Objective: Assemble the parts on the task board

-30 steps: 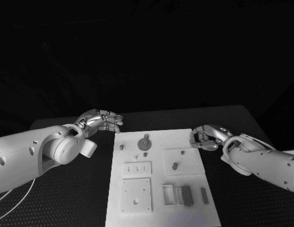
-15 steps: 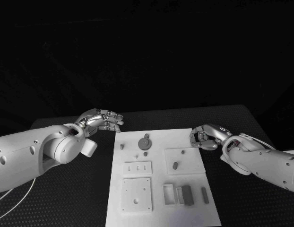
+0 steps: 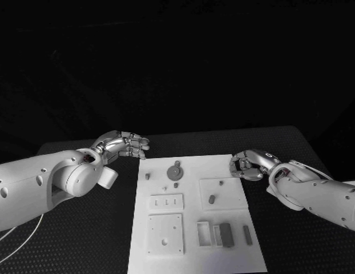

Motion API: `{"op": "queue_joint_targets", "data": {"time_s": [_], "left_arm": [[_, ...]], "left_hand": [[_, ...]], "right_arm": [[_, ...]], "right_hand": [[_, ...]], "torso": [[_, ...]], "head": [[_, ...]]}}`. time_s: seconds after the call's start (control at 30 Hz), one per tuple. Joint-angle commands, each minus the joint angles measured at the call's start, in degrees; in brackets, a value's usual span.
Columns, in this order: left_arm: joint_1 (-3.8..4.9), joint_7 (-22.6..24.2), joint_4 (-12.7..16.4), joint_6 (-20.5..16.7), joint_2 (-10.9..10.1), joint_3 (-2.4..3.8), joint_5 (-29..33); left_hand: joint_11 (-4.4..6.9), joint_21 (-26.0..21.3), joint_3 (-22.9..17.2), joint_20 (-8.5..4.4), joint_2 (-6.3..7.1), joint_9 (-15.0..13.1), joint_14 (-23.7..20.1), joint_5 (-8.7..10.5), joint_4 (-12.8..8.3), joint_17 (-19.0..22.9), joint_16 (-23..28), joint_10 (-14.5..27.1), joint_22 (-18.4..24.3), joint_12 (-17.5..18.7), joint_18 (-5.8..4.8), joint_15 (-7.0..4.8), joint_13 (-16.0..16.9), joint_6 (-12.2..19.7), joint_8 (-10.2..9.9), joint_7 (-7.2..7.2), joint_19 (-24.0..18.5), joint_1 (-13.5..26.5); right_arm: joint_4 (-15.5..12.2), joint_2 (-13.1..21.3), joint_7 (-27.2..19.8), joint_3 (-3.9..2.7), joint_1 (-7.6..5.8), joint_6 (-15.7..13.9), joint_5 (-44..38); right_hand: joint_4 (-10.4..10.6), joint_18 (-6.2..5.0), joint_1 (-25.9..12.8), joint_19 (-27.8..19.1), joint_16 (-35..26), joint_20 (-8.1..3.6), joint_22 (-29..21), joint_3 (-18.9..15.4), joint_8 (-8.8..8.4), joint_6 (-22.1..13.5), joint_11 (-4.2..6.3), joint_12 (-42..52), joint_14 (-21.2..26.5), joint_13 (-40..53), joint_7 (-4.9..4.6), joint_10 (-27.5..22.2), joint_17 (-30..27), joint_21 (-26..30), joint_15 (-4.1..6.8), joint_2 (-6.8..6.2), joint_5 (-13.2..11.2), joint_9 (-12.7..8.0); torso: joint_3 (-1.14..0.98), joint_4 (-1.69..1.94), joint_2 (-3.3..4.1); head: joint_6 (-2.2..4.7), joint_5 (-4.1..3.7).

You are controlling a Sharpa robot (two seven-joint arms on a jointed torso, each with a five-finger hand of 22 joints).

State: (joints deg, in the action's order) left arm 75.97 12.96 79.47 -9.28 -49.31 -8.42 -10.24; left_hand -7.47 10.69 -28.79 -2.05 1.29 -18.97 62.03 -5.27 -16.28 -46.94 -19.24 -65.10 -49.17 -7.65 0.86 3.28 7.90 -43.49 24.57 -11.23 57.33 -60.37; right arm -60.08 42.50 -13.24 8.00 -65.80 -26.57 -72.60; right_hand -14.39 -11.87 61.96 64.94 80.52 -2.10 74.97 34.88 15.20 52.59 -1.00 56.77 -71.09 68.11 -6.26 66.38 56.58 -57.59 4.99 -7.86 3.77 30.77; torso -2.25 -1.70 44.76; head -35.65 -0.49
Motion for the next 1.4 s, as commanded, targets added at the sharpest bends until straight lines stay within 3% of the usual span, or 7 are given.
{"op": "queue_joint_targets", "data": {"time_s": [0.03,0.8,1.13,1.4], "left_arm": [[0.03,0.2,0.2,0.8,0.1,0.04,-0.1],[0.03,0.0,0.3,0.8,-0.1,0.04,-0.2],[0.03,0.0,0.3,1.0,-0.2,0.04,-0.2],[0.03,0.0,0.3,1.2,-0.2,0.04,-0.8]], "left_hand": [[-0.14,-0.3,0.1,-0.18,0.21,0.1,0.2,0.28,0.1,-0.1,0.3,-0.3,-0.1,0.4,0.89,0.20,0.1,0.1,-0.3,-0.49,0.1,0.6],[-0.19,-0.4,0.1,-0.17,0.24,0.2,0.3,0.28,0.1,-0.2,0.5,-0.3,-0.1,0.5,0.90,0.20,0.1,0.5,-0.5,-0.64,0.1,0.6],[-0.18,-0.4,0.1,-0.18,0.16,0.2,0.3,0.27,0.1,-0.3,0.5,-0.3,-0.2,0.6,0.90,0.20,0.1,0.4,-0.4,-0.64,0.1,0.6],[-0.04,-0.5,0.0,-0.17,-0.06,0.0,0.4,0.26,0.1,-0.4,0.7,-0.7,-0.2,0.5,0.89,0.20,0.2,-0.1,-0.1,-0.43,0.1,0.6]], "right_arm": [[0.1,-0.3,-0.4,-0.02,0.08,1.1,-0.7],[0.7,-0.5,-0.4,-0.02,0.30,0.9,-0.8],[0.6,-0.5,-0.2,-0.03,0.35,-1.0,-1.2],[0.0,-0.5,0.1,-0.25,0.34,-2.7,-0.5]], "right_hand": [[-0.5,-3.13,0.2,0.0,0.3,-0.26,1.1,0.0,0.49,1.8,0.30,0.4,-0.2,-0.1,-0.86,0.4,0.1,-0.3,0.26,0.83,0.1,0.2],[-1.2,-3.13,0.0,0.1,0.6,-0.35,1.0,-0.1,1.04,3.0,0.74,0.4,-0.8,-0.3,-0.39,0.9,0.7,-0.5,0.67,1.61,0.1,0.6],[-2.1,-3.13,0.9,0.3,1.0,-0.59,1.1,0.5,2.59,5.9,1.65,0.6,-1.5,-0.4,0.60,1.5,1.6,-0.9,1.44,3.92,0.1,1.9],[-1.9,-3.13,0.8,0.8,1.7,-0.87,1.0,0.2,3.49,7.6,2.34,0.8,-3.1,-0.5,1.33,2.5,3.3,-1.4,2.01,4.46,0.1,2.9]], "torso": [[-0.03,-0.04,-0.01],[-0.04,-0.06,-0.02],[-0.04,-0.01,-0.03],[-0.05,-0.04,-0.02]], "head": [[-0.10,0.02],[-0.58,0.16],[-0.70,0.11],[-0.72,0.18]]}}
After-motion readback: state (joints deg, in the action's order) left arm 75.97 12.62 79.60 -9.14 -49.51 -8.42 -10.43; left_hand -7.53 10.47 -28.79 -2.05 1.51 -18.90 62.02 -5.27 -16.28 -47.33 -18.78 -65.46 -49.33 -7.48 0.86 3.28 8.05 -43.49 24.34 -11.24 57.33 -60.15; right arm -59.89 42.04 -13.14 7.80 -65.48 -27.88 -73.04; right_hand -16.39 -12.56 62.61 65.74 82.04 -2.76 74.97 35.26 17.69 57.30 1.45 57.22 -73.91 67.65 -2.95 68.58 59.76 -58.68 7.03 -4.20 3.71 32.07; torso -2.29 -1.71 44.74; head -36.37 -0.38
